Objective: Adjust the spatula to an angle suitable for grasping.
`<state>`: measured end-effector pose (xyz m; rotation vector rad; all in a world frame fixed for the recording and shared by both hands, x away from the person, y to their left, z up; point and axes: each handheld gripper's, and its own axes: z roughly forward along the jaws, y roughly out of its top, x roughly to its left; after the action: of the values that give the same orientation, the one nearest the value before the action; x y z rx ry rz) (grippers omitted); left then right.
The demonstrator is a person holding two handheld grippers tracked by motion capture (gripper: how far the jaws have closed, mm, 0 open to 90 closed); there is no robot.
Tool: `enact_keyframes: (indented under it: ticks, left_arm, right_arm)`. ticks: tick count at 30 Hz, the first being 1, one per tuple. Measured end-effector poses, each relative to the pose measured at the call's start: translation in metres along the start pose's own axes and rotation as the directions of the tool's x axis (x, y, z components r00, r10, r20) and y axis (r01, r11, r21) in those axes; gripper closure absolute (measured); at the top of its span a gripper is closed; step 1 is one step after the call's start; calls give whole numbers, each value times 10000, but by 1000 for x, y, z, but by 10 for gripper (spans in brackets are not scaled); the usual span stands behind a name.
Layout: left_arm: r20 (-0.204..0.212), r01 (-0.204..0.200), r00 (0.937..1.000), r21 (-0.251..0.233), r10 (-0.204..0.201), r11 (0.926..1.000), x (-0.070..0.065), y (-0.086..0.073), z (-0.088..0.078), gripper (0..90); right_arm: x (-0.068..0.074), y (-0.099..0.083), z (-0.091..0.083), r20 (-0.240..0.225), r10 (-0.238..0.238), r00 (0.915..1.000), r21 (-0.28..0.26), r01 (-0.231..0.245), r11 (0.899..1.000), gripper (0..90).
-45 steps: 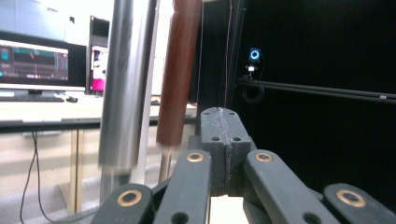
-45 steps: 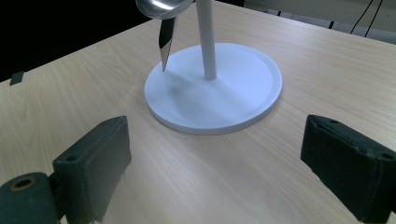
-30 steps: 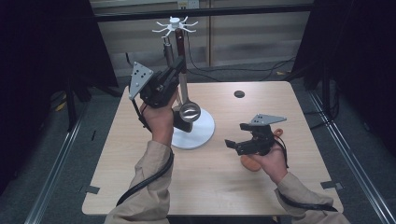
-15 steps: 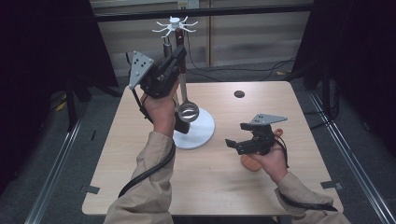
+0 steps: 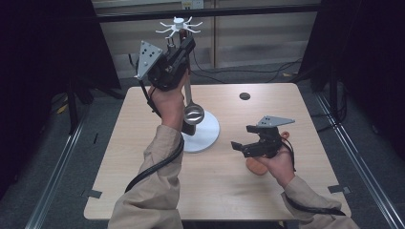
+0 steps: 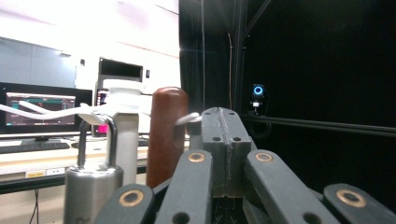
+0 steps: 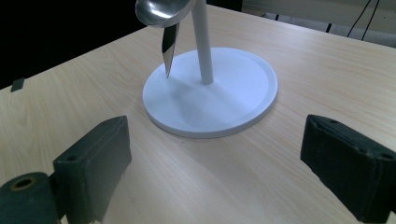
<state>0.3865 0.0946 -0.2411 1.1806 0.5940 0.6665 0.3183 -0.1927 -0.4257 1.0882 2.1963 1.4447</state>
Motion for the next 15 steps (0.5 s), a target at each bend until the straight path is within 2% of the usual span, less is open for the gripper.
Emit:
enact_keyframes:
  ticks: [8,15]
  left_arm:
    - [-72,-265,9996,50,265,9996,1,2,-2,900]
    - [-293,-246,9993,78,248,9997,6,3,-6,900]
  right_arm:
    - [-1,0,-1,41,-14,10000,-97,14,10000,81]
    - [-1,1,-1,49,-4,10000,-117,4,9999,81]
